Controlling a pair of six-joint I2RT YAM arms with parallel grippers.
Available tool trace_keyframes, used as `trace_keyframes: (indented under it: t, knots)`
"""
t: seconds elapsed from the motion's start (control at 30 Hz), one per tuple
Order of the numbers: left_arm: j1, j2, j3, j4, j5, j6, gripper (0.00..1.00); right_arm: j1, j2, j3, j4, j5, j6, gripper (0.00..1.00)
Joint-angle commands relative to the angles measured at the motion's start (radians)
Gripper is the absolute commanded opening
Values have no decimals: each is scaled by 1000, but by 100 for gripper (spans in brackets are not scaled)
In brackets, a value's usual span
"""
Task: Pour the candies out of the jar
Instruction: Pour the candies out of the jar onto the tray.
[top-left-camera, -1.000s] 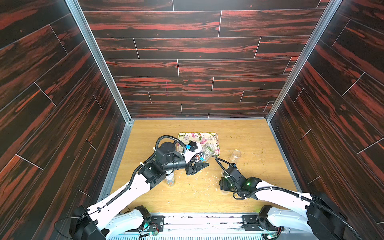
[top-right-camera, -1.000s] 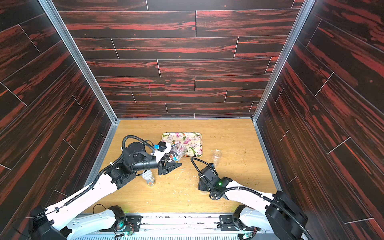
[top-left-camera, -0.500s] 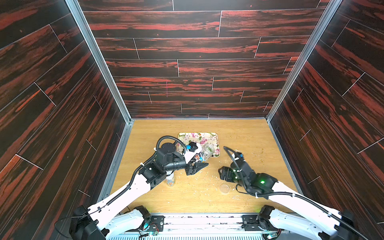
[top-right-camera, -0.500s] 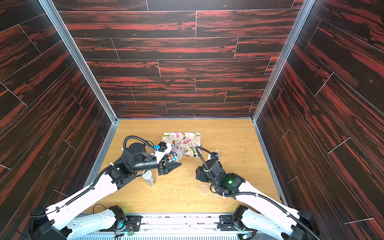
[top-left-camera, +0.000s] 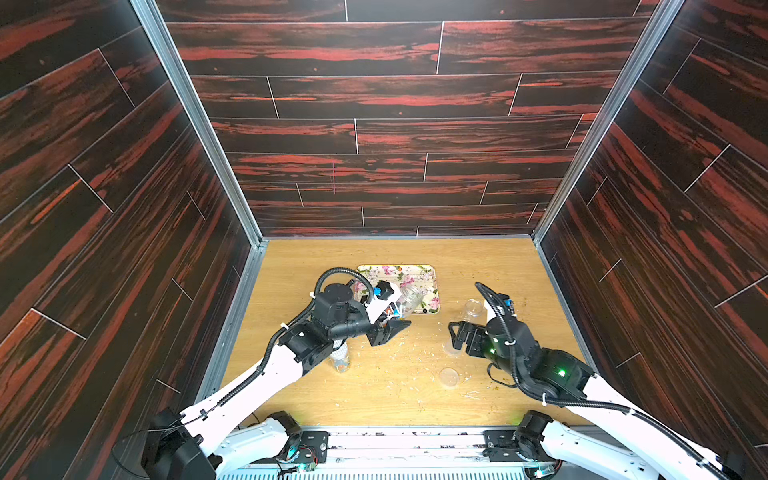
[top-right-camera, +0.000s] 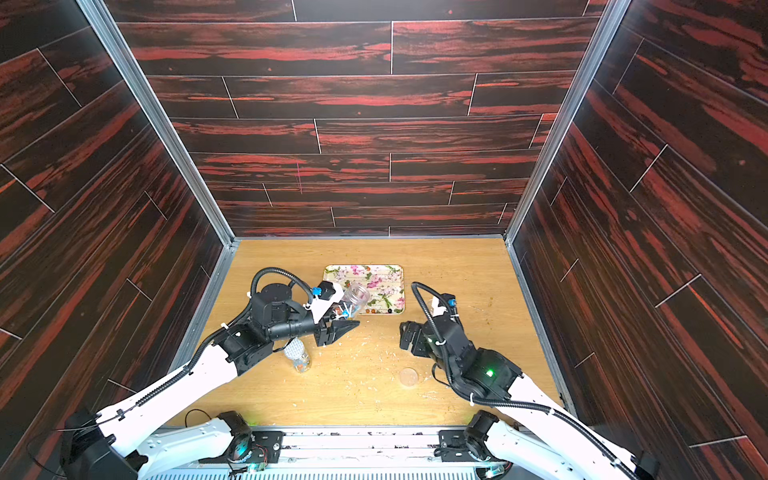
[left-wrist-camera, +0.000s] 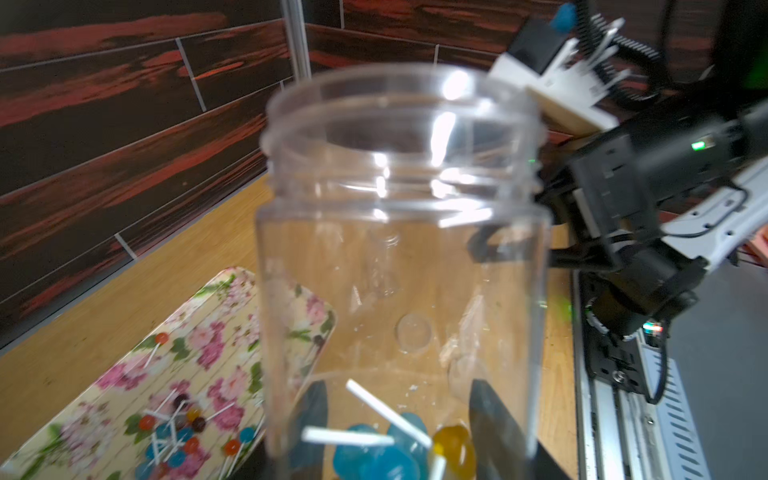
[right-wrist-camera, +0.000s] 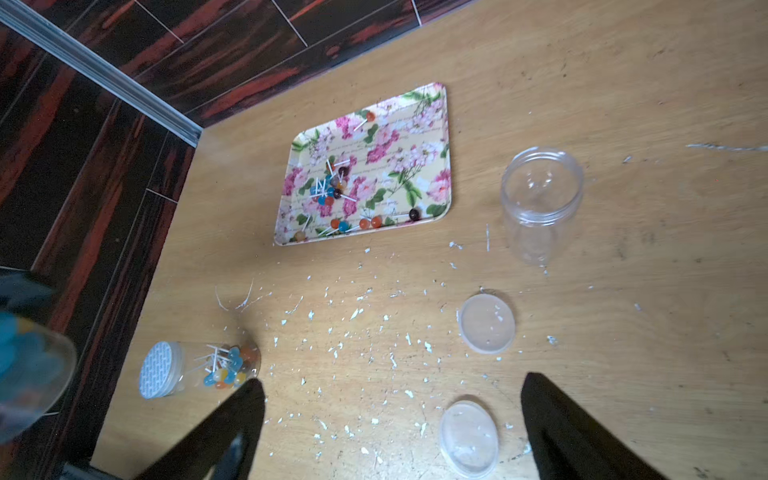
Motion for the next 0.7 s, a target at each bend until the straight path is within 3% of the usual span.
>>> trace_keyframes:
  t: [0.0, 0.67]
  knots:
    - [33, 25, 34, -18, -10, 27, 42, -9, -26, 20, -54, 39, -1, 99]
    - [155, 379, 209, -194, -36, 170, 42, -12, -155, -2, -127, 82, -1, 99]
